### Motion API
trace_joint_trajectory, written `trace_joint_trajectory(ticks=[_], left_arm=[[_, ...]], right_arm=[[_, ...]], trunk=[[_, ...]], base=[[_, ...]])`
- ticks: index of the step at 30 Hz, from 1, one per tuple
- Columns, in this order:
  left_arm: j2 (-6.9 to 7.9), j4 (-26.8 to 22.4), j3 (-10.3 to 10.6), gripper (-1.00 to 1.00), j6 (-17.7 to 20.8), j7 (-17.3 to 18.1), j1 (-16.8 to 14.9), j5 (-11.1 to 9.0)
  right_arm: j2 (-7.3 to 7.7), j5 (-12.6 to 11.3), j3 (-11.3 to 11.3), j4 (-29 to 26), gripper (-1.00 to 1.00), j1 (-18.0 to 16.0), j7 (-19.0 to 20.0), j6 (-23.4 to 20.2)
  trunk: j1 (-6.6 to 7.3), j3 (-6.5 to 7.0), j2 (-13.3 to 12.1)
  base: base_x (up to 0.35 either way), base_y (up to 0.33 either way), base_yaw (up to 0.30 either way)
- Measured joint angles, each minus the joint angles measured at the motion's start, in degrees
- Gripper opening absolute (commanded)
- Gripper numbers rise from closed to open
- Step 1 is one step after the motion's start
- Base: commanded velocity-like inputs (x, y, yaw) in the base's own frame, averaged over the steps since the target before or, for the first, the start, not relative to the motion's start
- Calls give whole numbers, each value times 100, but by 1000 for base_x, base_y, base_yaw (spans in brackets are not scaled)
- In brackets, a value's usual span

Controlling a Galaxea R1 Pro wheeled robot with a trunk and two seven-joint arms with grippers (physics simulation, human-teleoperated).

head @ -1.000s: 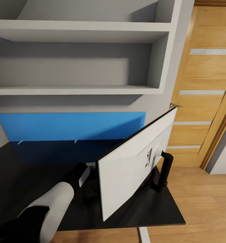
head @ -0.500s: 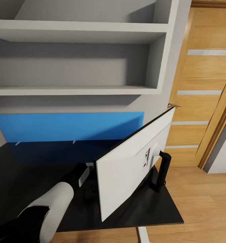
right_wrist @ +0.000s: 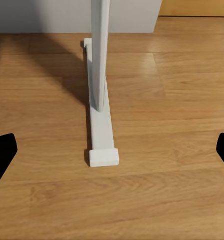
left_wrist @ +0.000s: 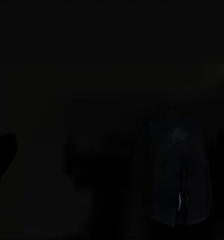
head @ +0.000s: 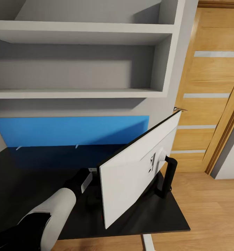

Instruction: In the bedroom, organize the workspace by keeping the computer under the desk, ensuring the monitor is on the desk, placing the keyboard on the desk next to the monitor, placing the mouse on the desk next to the keyboard, moving the folder from the swivel chair onto the desk next to the mouse, stacking the notebook on top of the folder with the pen on top of the notebook, and positioning the swivel chair next to the desk.

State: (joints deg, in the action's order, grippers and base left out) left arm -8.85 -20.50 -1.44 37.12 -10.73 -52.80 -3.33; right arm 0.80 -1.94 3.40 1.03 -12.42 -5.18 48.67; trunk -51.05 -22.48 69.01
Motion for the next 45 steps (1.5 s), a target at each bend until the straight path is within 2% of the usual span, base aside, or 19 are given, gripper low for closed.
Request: trace_joint_trajectory(ticks=[37,45], left_arm=[[-9,-6,0,100,19,-22,0,-4],[-9,-6,0,100,20,-16,0,0]], right_arm=[[0,0,-2,0,100,0,0,1],[0,0,-2,0,100,0,0,0]], trunk=[[0,0,0],[-175,-143,320]], base=[[0,0,0],[0,0,0]])
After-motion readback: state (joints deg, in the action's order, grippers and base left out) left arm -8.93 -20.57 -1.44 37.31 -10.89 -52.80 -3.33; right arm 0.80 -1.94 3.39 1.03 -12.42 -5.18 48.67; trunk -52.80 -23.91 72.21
